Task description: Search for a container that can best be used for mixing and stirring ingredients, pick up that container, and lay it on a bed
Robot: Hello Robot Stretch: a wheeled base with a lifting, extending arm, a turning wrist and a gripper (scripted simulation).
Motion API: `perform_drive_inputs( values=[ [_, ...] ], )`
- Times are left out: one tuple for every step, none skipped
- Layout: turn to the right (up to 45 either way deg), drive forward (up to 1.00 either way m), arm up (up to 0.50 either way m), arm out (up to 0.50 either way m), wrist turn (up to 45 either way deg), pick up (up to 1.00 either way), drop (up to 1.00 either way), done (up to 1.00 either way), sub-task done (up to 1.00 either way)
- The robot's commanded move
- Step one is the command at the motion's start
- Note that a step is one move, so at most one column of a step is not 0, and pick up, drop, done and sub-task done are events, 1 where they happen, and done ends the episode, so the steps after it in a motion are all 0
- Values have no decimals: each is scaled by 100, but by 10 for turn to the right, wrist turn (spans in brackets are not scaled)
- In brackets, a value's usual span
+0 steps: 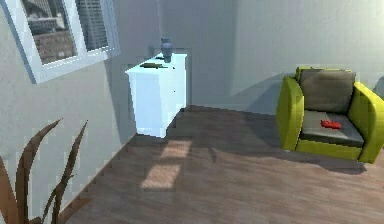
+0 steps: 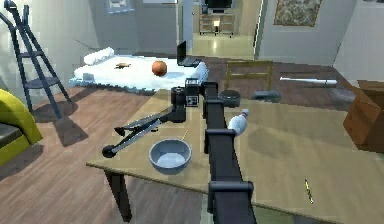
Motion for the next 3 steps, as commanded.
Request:
perform_drive_inputs(
  values=[
    [0,0,0,0,450,0,0,0,0],
    [0,0,0,0,240,0,0,0,0],
    [0,0,-30,0,0,0,0,0,0]
  ],
)
